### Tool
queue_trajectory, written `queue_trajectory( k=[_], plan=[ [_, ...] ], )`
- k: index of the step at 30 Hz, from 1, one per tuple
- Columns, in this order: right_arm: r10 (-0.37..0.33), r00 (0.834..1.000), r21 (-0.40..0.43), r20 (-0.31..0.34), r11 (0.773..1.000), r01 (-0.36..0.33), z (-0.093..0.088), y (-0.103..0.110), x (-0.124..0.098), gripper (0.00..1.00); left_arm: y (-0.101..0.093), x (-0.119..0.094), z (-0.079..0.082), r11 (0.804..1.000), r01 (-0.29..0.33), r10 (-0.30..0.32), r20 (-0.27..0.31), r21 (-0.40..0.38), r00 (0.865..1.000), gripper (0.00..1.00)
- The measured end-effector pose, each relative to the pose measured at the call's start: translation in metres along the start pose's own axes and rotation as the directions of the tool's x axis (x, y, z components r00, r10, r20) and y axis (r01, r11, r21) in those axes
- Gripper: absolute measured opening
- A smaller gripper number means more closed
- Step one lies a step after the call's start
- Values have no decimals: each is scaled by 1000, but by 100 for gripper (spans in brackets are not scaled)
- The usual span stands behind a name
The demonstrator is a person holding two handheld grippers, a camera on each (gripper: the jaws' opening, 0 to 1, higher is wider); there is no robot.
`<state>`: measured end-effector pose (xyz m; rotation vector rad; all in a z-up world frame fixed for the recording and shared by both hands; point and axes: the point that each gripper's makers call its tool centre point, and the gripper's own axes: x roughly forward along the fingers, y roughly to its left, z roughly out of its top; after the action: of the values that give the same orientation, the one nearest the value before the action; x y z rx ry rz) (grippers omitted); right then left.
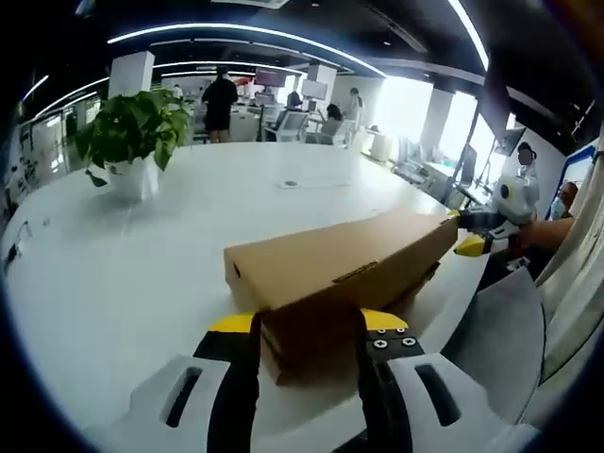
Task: Operate the shoe box by opening the lid, removing the specified soft item, and placing it in the target area until the item is outside and the box remains undamaged.
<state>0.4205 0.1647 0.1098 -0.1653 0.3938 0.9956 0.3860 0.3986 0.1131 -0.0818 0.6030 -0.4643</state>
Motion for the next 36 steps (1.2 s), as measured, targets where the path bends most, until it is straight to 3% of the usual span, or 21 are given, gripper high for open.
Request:
queue_trajectory(
  k=[8,14,16,23,29,36],
  plan=[
    [-9,1000,-20,18,1000,9,12,-5,0,41,1,-2,17,1000,3,-3,37,0,999,42],
    [-26,999,-30,44,999,28,23,-11,1,41,1,-3,30,999,5,-7,65,44,998,43],
    [-31,998,-29,52,999,33,27,-13,1,41,4,-3,33,997,-11,6,65,80,998,41],
    [-42,997,-34,70,998,45,37,-19,3,41,10,-2,47,996,-33,26,84,87,996,34],
    [-48,996,-46,80,998,52,44,-24,5,42,20,2,57,984,-95,82,90,149,993,26],
    [-55,995,-64,87,996,60,52,-33,9,41,27,4,67,982,-117,101,111,149,989,20]
  ],
)
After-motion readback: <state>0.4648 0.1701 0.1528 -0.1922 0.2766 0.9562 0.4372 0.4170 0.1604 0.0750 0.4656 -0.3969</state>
